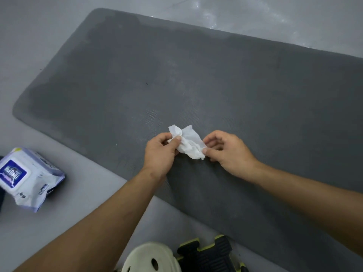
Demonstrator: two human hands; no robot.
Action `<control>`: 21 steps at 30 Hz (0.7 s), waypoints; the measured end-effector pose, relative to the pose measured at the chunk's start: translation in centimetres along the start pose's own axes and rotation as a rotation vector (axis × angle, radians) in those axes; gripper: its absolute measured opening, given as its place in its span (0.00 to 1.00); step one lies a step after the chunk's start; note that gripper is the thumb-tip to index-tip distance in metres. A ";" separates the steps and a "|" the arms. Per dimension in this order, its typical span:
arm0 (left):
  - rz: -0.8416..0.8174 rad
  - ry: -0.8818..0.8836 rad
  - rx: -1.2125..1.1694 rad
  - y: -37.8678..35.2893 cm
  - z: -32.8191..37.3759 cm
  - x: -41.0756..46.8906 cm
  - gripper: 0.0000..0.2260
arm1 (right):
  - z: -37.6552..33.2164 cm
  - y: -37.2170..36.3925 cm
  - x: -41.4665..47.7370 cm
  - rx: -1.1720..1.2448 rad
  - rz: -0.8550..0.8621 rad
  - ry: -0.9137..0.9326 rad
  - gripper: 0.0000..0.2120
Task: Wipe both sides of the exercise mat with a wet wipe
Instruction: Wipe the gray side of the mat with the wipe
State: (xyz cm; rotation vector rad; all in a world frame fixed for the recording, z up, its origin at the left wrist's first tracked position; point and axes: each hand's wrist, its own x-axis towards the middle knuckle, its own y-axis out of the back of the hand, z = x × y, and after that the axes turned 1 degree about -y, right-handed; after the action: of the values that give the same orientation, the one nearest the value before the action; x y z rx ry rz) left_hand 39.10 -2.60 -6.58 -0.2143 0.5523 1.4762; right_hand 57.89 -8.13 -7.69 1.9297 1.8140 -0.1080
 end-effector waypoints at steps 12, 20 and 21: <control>0.031 -0.694 0.896 7.5 -1.5 0.5 0.11 | -1.2 -2.8 3.2 -0.786 -0.005 0.481 0.19; -0.274 -0.862 1.278 7.4 -4.2 -0.3 0.31 | 1.2 -1.4 4.4 -1.075 -0.085 0.493 0.29; -0.327 -0.819 1.365 7.3 -4.3 0.1 0.32 | 1.4 -1.4 4.5 -1.072 -0.087 0.491 0.30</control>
State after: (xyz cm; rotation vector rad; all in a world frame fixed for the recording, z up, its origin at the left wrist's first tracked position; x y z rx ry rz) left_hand 31.00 -3.76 -8.83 1.2498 0.6707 0.5232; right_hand 57.45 -4.60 -11.05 1.1251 1.6582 1.1523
